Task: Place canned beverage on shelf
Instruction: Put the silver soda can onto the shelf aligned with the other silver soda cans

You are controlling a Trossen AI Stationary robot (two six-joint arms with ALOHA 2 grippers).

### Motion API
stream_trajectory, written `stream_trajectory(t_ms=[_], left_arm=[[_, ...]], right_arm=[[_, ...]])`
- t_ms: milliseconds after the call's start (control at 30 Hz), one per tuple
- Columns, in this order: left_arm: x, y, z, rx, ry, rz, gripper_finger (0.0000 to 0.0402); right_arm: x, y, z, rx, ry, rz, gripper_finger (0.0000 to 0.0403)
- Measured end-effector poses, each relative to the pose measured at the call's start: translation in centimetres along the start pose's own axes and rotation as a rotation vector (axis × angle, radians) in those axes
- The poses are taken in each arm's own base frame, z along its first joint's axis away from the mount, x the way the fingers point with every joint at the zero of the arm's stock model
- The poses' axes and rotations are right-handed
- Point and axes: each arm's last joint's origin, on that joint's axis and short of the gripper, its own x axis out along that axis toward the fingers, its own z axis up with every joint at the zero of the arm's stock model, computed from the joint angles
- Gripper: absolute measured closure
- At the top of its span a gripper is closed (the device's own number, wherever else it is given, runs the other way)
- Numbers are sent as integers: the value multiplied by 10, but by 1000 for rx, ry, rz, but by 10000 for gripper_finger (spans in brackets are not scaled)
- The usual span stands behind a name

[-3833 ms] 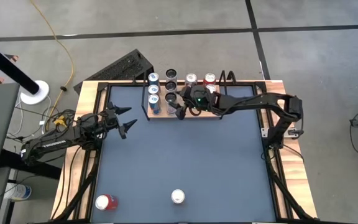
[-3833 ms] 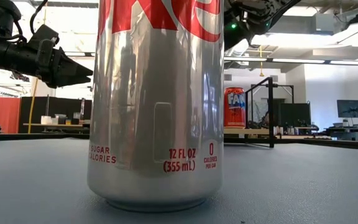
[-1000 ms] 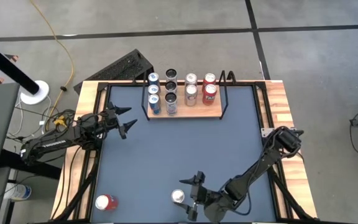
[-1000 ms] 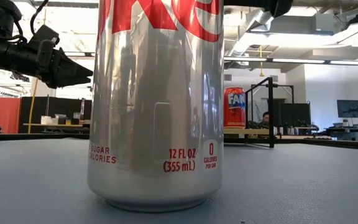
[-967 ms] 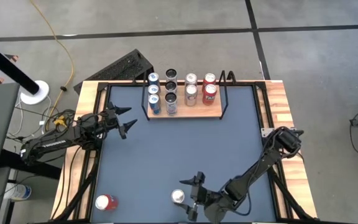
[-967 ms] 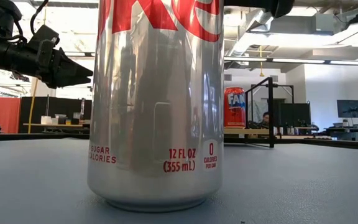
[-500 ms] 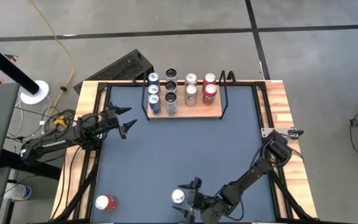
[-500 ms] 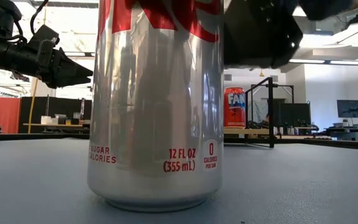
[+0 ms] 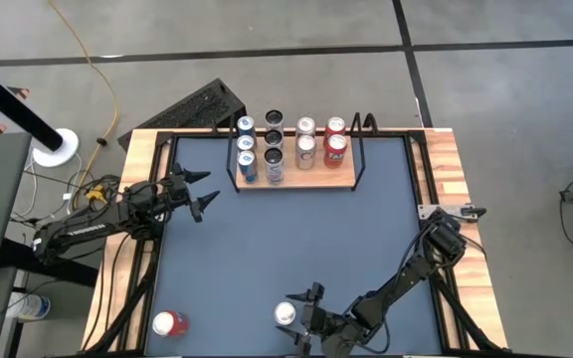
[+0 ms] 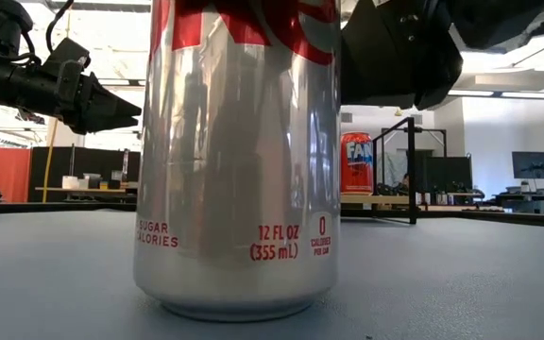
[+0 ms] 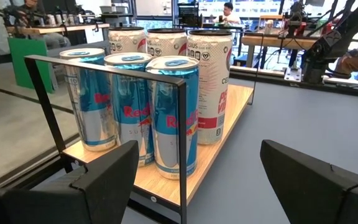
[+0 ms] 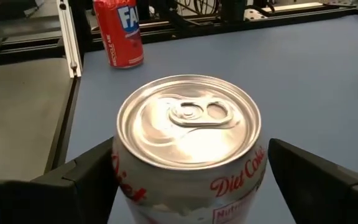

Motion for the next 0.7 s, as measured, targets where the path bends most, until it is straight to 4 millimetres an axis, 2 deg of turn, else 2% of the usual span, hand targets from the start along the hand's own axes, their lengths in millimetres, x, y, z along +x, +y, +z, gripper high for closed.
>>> stream_trajectory(t_ms=[133, 367, 567, 700], left_arm=[[0, 0, 0, 0, 0, 0, 74], [0, 0, 0, 0, 0, 0, 74], [0, 0, 0, 0, 0, 0, 74], [0, 0, 0, 0, 0, 0, 74]], right_arm=[[-2, 1, 5, 18, -8, 11, 63], [-14, 0, 35, 18, -42, 38, 142], [-29, -9, 68, -67, -44, 47, 151], [-35, -28, 90, -146, 8, 6, 151]])
